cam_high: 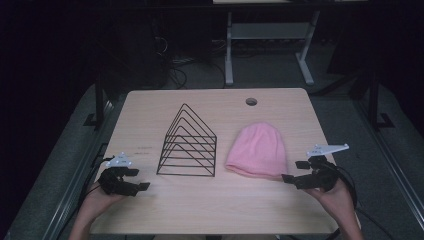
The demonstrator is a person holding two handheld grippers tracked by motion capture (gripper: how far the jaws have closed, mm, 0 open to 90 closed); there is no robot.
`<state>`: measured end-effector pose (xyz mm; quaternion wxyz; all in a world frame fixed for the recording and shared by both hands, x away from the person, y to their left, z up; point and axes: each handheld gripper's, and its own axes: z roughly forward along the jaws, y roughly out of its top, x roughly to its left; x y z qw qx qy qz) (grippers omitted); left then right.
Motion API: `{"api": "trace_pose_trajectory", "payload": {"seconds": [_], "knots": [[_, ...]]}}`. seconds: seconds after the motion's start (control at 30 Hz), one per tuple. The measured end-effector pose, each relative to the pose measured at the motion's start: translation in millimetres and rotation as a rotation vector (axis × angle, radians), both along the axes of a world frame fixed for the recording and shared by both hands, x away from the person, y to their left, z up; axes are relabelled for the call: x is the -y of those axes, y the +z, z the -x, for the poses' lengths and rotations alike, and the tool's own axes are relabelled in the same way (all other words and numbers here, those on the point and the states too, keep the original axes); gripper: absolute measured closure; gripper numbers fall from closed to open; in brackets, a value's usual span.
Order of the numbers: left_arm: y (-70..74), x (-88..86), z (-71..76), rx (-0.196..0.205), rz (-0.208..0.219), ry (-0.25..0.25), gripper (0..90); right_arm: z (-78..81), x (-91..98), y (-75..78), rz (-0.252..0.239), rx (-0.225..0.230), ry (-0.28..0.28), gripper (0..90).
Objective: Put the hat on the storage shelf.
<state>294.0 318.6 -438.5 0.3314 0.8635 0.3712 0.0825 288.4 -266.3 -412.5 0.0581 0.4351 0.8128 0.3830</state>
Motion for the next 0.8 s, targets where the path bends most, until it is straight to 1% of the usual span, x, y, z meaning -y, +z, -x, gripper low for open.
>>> {"api": "trace_pose_trajectory", "payload": {"seconds": [0.03,0.07,0.1,0.13,0.2,0.23,0.27,0.3,0.33,0.37,0.4,0.43,0.47,0.5,0.53,0.63,0.67,0.7,0.8], "knots": [[0.2,0.3,-0.3,-0.001,0.002,0.002,26.6,-8.0,-0.8,3.4,0.001,-0.011,0.006,19.4],[0.2,0.5,-0.5,0.0,0.001,0.001,26.6,-12.6,-0.5,4.8,0.003,-0.009,0.01,19.4],[0.2,0.5,-0.5,0.0,0.001,0.001,26.6,-17.2,-0.7,6.8,0.01,-0.023,0.012,19.4],[0.2,0.7,-0.7,0.001,0.0,-0.001,26.6,-17.2,-0.7,6.8,0.01,-0.023,0.012,19.4],[0.2,1.2,-0.6,-0.002,0.001,0.002,26.6,-26.4,-1.0,9.3,0.011,-0.025,0.015,19.4],[0.4,1.1,-0.7,-0.002,0.001,0.002,26.5,-35.9,-1.5,11.8,0.021,-0.033,0.018,19.2],[0.4,1.2,-0.7,-0.001,0.003,0.004,26.5,-35.9,-1.5,11.8,0.021,-0.033,0.018,19.2],[0.4,1.1,-0.7,-0.002,0.003,0.004,26.5,-40.0,-2.1,12.9,0.022,-0.035,0.018,19.2],[0.4,1.1,-0.6,-0.002,0.001,0.003,26.5,-44.3,-2.8,14.1,0.027,-0.043,0.02,19.2],[0.8,1.2,-0.2,-0.007,0.0,0.001,26.5,-52.0,-5.1,15.9,0.046,-0.051,0.025,19.2],[0.8,1.2,-0.2,-0.007,0.0,0.001,26.5,-52.0,-5.1,15.9,0.046,-0.051,0.025,19.2],[0.9,1.4,-0.1,-0.006,0.001,0.001,26.5,-55.7,-5.7,16.5,0.047,-0.051,0.03,19.6],[1.1,1.6,0.0,-0.005,0.001,0.0,26.5,-63.2,-7.2,17.7,0.066,-0.061,0.033,19.7],[1.3,2.0,0.0,-0.002,0.002,0.0,26.5,-67.2,-7.6,17.9,0.073,-0.062,0.032,19.9],[1.3,2.0,0.0,-0.002,0.002,0.0,26.5,-67.2,-7.6,17.9,0.073,-0.062,0.032,19.9],[1.6,1.7,-0.4,-0.004,-0.002,-0.005,26.5,-79.8,-8.3,19.0,0.084,-0.072,0.03,20.3],[1.0,1.7,-0.7,-0.006,-0.001,-0.002,26.5,-88.7,-8.5,20.5,0.089,-0.071,0.025,20.7],[1.0,1.7,-0.7,-0.006,-0.001,-0.002,26.5,-88.7,-8.5,20.5,0.089,-0.071,0.025,20.7],[0.8,1.5,-0.8,-0.006,-0.006,-0.002,26.5,-102.1,-9.6,21.4,0.101,-0.073,0.02,21.1]]}}
